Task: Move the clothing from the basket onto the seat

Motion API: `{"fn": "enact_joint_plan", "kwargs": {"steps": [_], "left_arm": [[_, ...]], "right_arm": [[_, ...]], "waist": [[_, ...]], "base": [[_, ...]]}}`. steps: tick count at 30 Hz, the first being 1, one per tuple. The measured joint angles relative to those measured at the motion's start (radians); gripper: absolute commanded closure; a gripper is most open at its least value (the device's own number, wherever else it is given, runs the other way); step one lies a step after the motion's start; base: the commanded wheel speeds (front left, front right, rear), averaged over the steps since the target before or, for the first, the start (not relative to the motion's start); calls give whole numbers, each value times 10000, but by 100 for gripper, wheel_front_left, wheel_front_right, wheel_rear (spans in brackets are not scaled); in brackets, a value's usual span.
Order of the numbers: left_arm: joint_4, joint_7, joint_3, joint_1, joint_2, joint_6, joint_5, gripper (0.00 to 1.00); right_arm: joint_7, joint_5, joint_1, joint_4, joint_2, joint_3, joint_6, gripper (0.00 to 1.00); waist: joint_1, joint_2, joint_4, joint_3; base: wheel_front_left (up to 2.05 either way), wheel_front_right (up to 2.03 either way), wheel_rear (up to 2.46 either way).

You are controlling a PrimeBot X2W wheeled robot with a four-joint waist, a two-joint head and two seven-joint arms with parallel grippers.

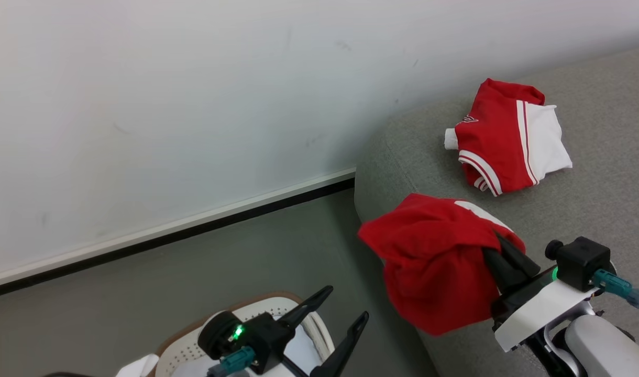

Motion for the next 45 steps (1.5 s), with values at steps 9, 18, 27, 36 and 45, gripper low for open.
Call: {"fn": "enact_joint_plan", "kwargs": {"steps": [9,18,27,36,45], "left_arm": [[-337,117,-12,-679,84,-107,288,0],[-886,441,219,-1893,558,-451,579,0],[-1361,370,474,-3176,600,-683,928,0],[-1323,84,617,-3476,581,-602,965,0],[-957,-157,859,-2940,857,-303,771,0]], "right_arm": [[38,-1271,-174,280,606,-2851,0,100],[337,-3509,-3346,1225,1292,-7354,-2,100],[1208,-6420,-6179,2251,1020,-11171,-2,100],[1250,-9793,-6127,3243,1471,-15363,-2,100],[326,-11524,-5572,4169,2477,-16893,-2,0]], "waist": [[0,0,-31,918],[2,0,379,2693],[4,0,1274,4577],[2,-1,2374,5893],[2,-1,2444,5754]], "base": [[0,0,0],[0,0,0],[0,0,0],[0,0,0],[0,0,0]]}}
